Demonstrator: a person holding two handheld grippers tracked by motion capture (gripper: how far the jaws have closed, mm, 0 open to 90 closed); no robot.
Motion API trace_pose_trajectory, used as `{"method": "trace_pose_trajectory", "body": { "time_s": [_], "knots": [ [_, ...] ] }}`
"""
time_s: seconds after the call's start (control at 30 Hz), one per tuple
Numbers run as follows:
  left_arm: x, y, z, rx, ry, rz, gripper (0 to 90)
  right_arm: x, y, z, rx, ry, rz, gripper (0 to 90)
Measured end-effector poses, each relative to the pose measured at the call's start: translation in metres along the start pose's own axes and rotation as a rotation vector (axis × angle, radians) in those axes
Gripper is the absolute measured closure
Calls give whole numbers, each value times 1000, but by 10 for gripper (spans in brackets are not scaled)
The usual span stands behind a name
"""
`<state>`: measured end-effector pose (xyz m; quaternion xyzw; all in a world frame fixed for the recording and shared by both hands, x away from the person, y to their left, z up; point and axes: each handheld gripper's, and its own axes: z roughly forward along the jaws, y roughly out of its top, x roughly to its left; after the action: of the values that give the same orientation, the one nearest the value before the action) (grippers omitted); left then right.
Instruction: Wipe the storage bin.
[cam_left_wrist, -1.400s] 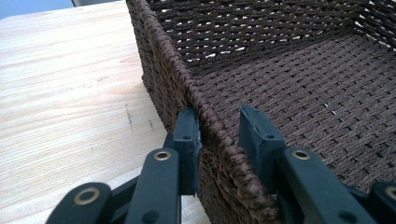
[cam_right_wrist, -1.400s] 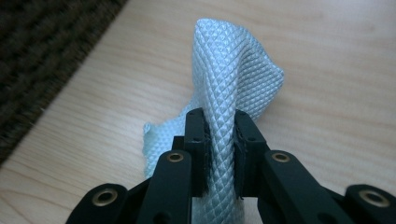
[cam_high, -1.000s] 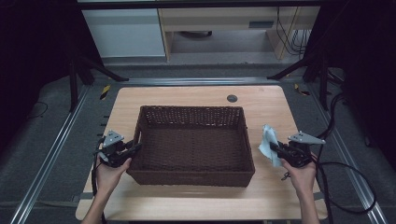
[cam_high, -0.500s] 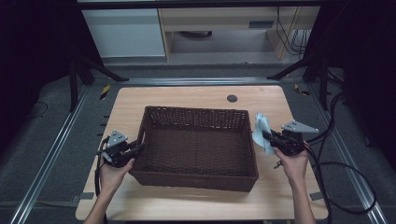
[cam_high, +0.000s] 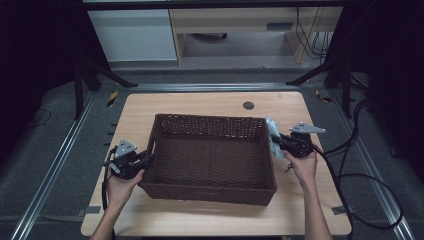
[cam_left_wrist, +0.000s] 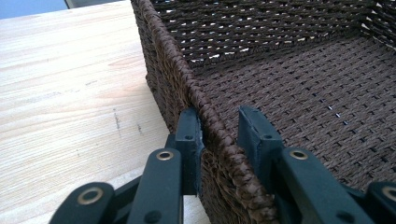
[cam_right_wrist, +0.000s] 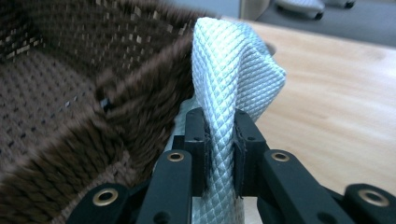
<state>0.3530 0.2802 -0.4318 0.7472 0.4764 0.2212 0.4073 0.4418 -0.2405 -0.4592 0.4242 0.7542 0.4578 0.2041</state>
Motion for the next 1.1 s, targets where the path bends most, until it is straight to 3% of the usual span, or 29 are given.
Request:
{"method": "trace_pose_trajectory", "body": {
  "time_s": [0.3,0.43,0.53,0.73,0.8,0.9,1.1],
  "knots": [
    [0,0,0,-2,1,-4,692,2,-20,23,160,1,24,793],
    [0,0,0,-1,2,-1,693,2,-27,30,207,0,38,792],
    [0,0,0,-1,2,-3,692,2,-23,27,175,-1,42,793],
    [0,0,0,-1,3,-4,692,5,5,-4,-69,13,3,793],
    [0,0,0,-1,4,-5,693,6,9,-10,-100,25,3,793],
    [-1,0,0,1,6,-4,694,7,7,-7,-62,28,-21,794],
    [-1,0,0,3,14,-6,698,6,-8,7,76,26,-32,794]
  ]
}}
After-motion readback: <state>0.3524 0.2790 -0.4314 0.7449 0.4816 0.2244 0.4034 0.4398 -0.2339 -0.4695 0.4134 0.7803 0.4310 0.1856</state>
